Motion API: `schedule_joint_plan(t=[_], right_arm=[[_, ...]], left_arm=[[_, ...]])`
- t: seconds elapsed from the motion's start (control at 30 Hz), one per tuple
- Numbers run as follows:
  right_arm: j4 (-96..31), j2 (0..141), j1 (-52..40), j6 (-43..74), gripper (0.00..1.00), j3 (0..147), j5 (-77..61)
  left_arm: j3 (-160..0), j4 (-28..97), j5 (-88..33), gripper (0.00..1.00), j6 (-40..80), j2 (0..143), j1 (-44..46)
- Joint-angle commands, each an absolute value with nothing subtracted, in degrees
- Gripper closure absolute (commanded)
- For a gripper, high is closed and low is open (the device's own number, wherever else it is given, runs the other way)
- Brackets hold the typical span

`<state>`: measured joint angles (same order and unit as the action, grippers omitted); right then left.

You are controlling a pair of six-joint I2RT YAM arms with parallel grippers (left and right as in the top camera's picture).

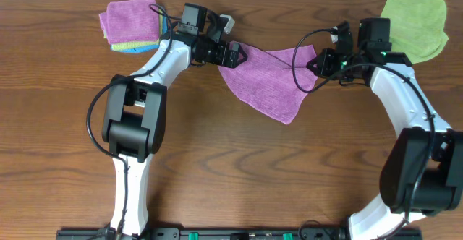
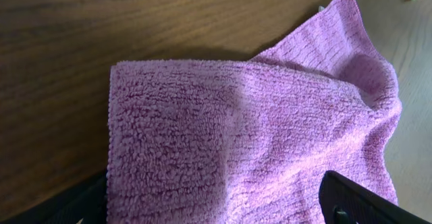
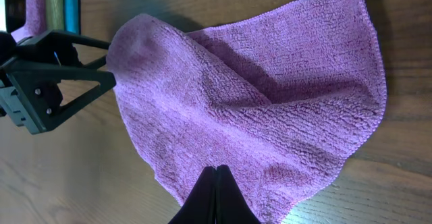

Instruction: Fold the cloth

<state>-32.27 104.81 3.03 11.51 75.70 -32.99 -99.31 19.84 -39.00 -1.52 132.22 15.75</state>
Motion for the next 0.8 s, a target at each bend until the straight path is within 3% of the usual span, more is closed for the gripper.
schedule_joint_plan(t=[0.0, 0.77], right_arm=[[-32.53, 103.33, 2.79, 11.94, 0.99, 76.51, -33.67], [-33.63, 103.33, 2.81, 11.49, 0.98, 76.51, -33.61]], left_arm=[[-99.59, 21.91, -39.86, 0.05, -0.71, 132.42, 15.44], [-99.61, 44.75, -66.11, 0.05, 8.29, 131.09, 18.04]])
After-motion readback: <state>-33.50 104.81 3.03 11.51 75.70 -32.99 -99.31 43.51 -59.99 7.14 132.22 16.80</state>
